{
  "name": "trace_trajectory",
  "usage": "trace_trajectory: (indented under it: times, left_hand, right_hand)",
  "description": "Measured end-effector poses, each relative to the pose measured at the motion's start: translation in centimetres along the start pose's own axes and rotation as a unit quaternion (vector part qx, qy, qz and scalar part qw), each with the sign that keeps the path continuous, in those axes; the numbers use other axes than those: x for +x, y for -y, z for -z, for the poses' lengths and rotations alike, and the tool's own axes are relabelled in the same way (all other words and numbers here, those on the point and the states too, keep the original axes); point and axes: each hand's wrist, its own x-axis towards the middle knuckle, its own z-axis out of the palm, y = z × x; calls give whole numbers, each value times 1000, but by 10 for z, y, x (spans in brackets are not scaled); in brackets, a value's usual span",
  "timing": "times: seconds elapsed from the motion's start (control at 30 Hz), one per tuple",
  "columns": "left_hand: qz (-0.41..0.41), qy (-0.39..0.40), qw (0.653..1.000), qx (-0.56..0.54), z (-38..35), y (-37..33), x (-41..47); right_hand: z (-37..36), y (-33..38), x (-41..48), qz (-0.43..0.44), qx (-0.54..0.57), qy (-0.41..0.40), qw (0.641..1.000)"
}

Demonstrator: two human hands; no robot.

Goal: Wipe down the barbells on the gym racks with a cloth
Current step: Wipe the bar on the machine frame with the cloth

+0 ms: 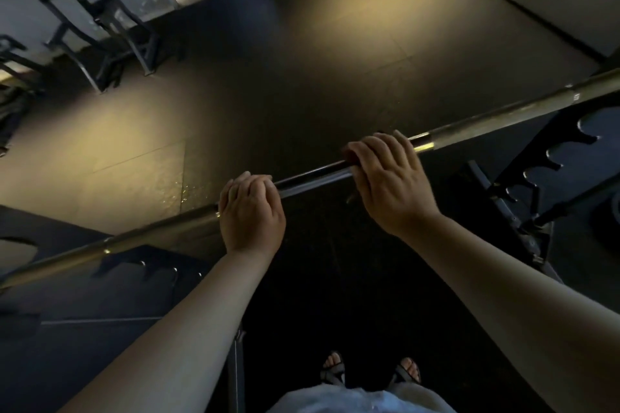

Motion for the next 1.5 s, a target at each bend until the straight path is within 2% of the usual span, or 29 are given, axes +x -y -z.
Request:
trace_trajectory:
  times: [0.1,0.17,0.23,0.33,0.4,0.47,0.57,0.67,0.8,0.87,0.93,1.03,1.13,1.27,1.37,1.43,1.5]
  left_hand:
    - [-2,5,1000,3,1,-1,1]
    - [-2,6,1000,0,1,-2,1]
    - [-4,7,1000,-12,2,-3,1]
    - [-15,18,999,-25,5,1,-1]
    - [-29,31,999,-34,7,5,0]
    - [-39,47,997,-43,9,8,2]
    - [-53,57,995,-54,10,14,4]
    - [-78,92,990,-67,16,20,7]
    - [-156,163,973,-45,32,35,23]
    - [-208,170,963,-3,38,45,28]
    - [-237,170,956,10,42,55,31]
    - [-245,193,950,-11,43,64,33]
    - [-250,239,937,-44,42,69,38]
    - [-238,300,919,-96,40,77,47]
    - [-254,317,908,-99,43,81,51]
    - [-261,320,905,-100,46,84,52]
    - [-266,325,902,-106,46,88,54]
  right_hand:
    - [5,-19,-3,-60,-7,-24,998]
    - [2,-9,-2,-131,13,-40,991]
    - [-4,17,3,-158,39,-39,986]
    - [-12,40,3,-71,24,-11,997]
    - [-7,29,2,-12,12,16,1000]
    - [-4,11,2,10,1,10,1000]
    - [-10,8,-2,-84,39,-71,993]
    - [-29,48,0,-186,108,-118,969]
    - [-45,84,2,-126,88,-71,985]
    - [-47,83,2,-128,89,-69,985]
    - [-48,82,1,-182,118,-103,971]
    - [-60,102,7,-287,207,-185,917]
    - [-79,146,15,-335,272,-233,871]
    - [-106,195,5,-299,295,-193,887]
    - [-108,195,1,-282,307,-177,891]
    - [-103,182,3,-282,272,-192,900]
    - [-100,175,7,-292,266,-220,892]
